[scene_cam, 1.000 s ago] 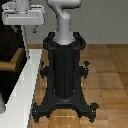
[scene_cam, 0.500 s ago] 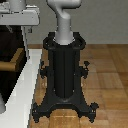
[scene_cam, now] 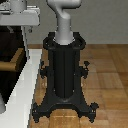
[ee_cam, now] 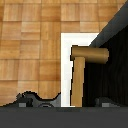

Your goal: Open the door by pressing down and pulling on the handle.

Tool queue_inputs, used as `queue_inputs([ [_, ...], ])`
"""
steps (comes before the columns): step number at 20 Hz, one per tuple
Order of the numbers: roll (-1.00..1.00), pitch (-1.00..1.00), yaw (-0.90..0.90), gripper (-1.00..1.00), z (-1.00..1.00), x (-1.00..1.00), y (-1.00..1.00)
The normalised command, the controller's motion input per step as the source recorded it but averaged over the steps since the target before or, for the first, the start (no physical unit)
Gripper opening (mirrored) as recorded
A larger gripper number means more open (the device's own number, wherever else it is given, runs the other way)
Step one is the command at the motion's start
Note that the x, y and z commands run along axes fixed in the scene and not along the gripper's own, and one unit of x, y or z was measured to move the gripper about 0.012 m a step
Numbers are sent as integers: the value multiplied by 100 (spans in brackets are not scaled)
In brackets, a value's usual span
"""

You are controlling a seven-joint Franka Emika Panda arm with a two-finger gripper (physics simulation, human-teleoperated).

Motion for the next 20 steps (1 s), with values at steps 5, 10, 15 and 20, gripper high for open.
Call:
queue_inputs([
  [5,0,0,0,100,0,0,0],
  [10,-3,0,0,100,0,0,0],
  [15,-6,0,0,100,0,0,0],
  [20,-6,0,0,100,0,0,0],
])
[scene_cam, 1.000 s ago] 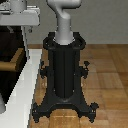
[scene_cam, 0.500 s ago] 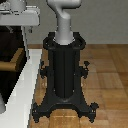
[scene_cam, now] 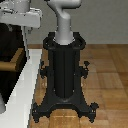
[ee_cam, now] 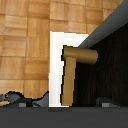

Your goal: Open the door by pressing down and pulling on the handle.

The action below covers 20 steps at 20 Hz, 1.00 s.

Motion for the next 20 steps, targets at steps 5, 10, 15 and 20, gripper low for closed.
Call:
queue_inputs([
  [5,-3,0,0,100,0,0,0],
  [10,0,0,0,100,0,40,0],
  [15,0,0,0,100,0,20,0],
  [20,0,0,0,100,0,20,0],
])
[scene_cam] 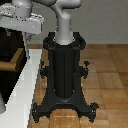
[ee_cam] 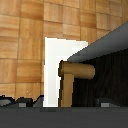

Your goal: Open the door by pressing down and pulling on the handle.

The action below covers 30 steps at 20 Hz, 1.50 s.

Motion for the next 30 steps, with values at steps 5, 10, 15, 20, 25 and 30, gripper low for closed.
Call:
queue_inputs([
  [5,0,0,0,100,0,0,0],
  [10,0,0,0,100,-60,0,0],
  [15,0,0,0,100,-20,0,0],
  [20,0,0,0,100,-40,0,0],
  [25,0,0,0,100,0,0,-20],
  [30,0,0,0,100,-40,60,0],
])
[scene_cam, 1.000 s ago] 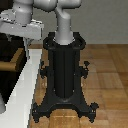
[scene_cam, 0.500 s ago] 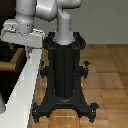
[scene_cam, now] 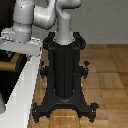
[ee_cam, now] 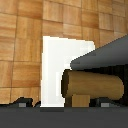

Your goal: Open the door by pressing down and pulling on the handle.

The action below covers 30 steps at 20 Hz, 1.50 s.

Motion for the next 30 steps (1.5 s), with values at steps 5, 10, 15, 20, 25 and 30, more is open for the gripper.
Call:
queue_inputs([
  [5,0,0,0,100,-40,20,0],
  [10,0,0,0,100,-20,0,0],
  [15,0,0,0,100,0,-20,0],
  [20,0,0,0,100,0,0,0],
  [25,0,0,0,100,0,-60,0],
  [30,0,0,0,100,0,-40,0],
])
